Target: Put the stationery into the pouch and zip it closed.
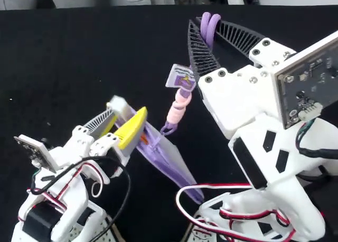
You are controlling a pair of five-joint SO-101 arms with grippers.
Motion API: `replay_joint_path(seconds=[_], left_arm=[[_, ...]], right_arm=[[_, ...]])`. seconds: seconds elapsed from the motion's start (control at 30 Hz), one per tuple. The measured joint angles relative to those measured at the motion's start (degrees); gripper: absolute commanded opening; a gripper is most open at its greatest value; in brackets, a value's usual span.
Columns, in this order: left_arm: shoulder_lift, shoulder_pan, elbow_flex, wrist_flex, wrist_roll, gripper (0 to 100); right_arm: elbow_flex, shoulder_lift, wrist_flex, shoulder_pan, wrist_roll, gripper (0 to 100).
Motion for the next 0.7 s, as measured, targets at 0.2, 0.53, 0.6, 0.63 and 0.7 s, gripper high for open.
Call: replay_joint_path(seconds=[0.2, 0.53, 0.6, 0.63, 0.7], left_arm=[[0.0, 0.1, -1.7, 1.1, 0.0, 20], [0.2, -22.6, -8.4, 1.7, -0.3, 20], [0.2, -26.8, -8.5, 1.7, -0.3, 20], [0.2, -27.5, -8.5, 1.7, -0.2, 20], [0.2, -28.2, -8.5, 3.4, -0.3, 20]], right_arm=[[0.0, 0.0, 0.0, 0.0, 0.0, 1.1], [0.0, 0.0, 0.0, 0.3, 0.0, 1.1], [0.0, 0.0, 0.0, 0.9, 0.0, 1.1], [0.0, 0.0, 0.0, 1.4, 0.0, 1.1], [0.0, 0.0, 0.0, 2.5, 0.0, 1.1]])
